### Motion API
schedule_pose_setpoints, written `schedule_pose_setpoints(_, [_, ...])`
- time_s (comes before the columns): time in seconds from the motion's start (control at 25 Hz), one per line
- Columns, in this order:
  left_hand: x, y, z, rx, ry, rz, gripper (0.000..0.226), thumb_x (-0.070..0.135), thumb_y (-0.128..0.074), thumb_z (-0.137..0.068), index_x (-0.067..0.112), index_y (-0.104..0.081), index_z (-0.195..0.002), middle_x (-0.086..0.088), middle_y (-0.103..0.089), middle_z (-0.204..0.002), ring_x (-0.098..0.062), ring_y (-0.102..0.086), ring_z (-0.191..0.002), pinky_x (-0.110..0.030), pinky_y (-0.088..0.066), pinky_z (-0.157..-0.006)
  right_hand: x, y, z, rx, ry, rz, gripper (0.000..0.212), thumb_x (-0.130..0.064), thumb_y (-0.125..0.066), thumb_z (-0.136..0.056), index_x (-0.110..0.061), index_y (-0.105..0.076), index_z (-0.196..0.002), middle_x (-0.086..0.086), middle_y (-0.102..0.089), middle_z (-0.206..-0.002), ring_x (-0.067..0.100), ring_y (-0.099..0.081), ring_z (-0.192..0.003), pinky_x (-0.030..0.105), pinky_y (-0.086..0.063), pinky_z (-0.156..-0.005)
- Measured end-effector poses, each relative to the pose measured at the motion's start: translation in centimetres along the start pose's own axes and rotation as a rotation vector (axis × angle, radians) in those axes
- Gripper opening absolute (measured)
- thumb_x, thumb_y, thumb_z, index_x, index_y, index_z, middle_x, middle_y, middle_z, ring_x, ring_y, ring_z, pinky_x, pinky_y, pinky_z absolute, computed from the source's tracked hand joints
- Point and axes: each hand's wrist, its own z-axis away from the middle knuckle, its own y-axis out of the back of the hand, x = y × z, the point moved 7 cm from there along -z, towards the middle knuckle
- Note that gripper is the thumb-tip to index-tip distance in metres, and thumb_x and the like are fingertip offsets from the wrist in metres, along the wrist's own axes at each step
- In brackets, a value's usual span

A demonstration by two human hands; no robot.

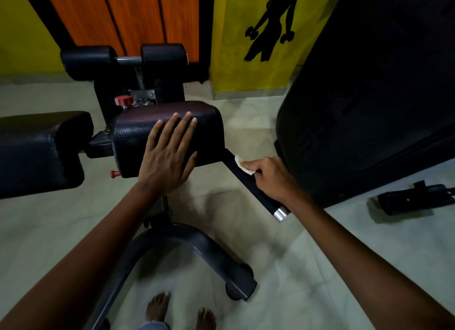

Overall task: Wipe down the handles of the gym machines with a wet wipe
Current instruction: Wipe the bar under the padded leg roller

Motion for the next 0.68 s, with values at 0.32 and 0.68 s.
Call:
schedule_pose_setpoints(0.32, [0.0,0.1,0.0,-0.031,0.007,0.005,0.066,0.045,-0.023,-0.096,0.009,-0.016,-0.150,-0.013,-0.019,-0.157,-0.029,-0.015,-0.145,-0.045,-0.007,-0.119,1.0,1.0,2.7,-0.022,-0.021,-0.043,0.043,0.009,-0.046,-0.083,-0.009,-0.062,-0.119,0.013,-0.069,-0.107,0.005,-0.058,-0.065,0.003,-0.038,-0.057])
schedule_pose_setpoints(0.68, [0.2,0.3,0.0,-0.033,0.010,0.017,0.066,0.044,-0.023,-0.095,0.008,-0.016,-0.150,-0.014,-0.019,-0.156,-0.030,-0.015,-0.145,-0.045,-0.006,-0.118,2.8,2.0,6.8,-0.008,-0.038,-0.146,0.037,0.004,-0.051,-0.086,-0.012,-0.062,-0.118,0.005,-0.069,-0.108,0.013,-0.068,-0.088,0.029,-0.057,-0.078])
